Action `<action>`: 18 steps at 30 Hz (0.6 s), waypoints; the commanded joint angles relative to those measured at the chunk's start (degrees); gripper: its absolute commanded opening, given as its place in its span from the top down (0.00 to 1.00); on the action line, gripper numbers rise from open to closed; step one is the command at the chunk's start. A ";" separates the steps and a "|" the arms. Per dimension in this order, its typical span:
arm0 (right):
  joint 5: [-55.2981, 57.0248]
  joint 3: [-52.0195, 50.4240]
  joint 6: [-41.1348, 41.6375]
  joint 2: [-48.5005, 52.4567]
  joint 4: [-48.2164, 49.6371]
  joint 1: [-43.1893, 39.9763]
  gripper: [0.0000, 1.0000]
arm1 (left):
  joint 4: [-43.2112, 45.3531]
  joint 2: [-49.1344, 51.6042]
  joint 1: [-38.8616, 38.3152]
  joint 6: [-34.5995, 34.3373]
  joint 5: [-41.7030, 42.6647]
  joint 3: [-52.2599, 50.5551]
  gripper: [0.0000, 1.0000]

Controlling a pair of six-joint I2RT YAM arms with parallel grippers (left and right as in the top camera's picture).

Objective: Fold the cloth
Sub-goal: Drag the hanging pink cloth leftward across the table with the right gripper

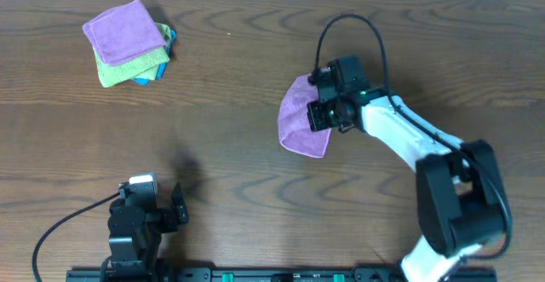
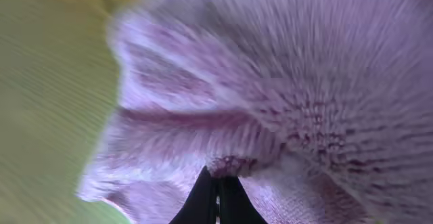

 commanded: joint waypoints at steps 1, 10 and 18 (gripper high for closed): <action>-1.40 2.62 -0.59 -6.27 2.38 1.46 0.99 | -0.81 -0.33 -0.28 0.20 -1.05 -0.57 0.05; -5.11 3.28 -0.31 -7.37 10.62 7.48 0.99 | -0.81 -0.33 -0.28 0.22 -1.05 -0.57 0.05; -7.21 3.28 0.94 0.33 17.03 16.50 0.99 | -0.81 -0.33 -0.28 0.22 -1.05 -0.57 0.05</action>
